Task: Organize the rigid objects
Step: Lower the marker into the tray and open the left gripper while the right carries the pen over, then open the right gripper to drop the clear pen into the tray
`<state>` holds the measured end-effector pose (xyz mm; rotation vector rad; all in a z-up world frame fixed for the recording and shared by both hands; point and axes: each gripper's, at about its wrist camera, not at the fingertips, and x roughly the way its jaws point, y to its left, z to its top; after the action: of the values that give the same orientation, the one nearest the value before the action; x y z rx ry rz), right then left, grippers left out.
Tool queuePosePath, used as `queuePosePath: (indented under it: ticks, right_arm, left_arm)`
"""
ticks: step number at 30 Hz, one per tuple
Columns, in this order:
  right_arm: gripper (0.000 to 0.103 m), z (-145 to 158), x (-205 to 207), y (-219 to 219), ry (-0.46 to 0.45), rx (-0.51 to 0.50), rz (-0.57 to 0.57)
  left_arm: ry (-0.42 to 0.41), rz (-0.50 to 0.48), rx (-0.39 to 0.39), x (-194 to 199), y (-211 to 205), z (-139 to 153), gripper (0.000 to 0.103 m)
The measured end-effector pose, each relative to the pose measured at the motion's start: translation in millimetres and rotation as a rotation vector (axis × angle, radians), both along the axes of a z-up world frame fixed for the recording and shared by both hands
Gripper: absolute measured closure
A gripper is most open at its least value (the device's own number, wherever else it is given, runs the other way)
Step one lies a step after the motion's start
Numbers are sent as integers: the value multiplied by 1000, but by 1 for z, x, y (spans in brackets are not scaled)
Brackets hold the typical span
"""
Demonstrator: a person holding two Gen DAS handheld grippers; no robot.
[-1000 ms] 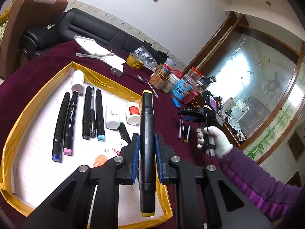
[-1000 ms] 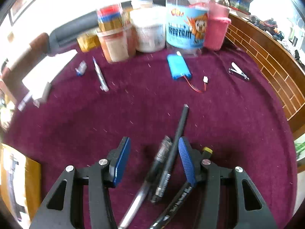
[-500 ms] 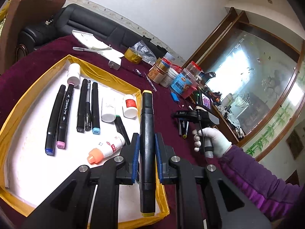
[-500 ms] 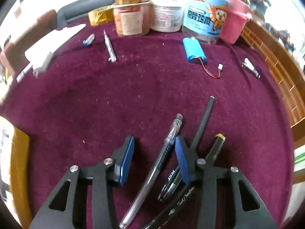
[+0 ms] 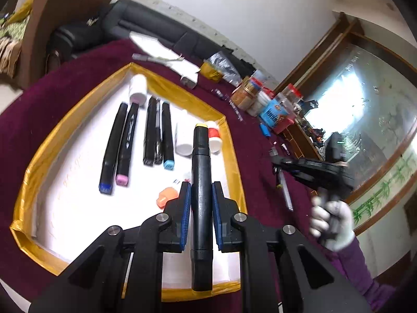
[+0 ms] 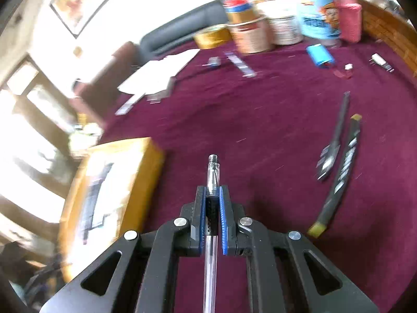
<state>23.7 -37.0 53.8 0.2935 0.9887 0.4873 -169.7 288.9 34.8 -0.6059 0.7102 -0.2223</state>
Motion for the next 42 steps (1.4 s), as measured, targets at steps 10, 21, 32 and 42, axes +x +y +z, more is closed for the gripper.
queuePosePath:
  ticks: [10, 21, 32, 42]
  right_arm:
    - [94, 15, -53, 65, 56, 187, 230]
    - [94, -24, -82, 171, 166, 62, 349]
    - [94, -23, -77, 200, 87, -161, 256]
    - [95, -30, -68, 182, 167, -121, 153]
  left_arm:
    - [104, 28, 38, 12, 8, -16, 90]
    - [212, 65, 84, 29, 22, -34, 88]
    - [73, 125, 46, -7, 41, 1, 62]
    - [6, 124, 76, -13, 33, 14, 52]
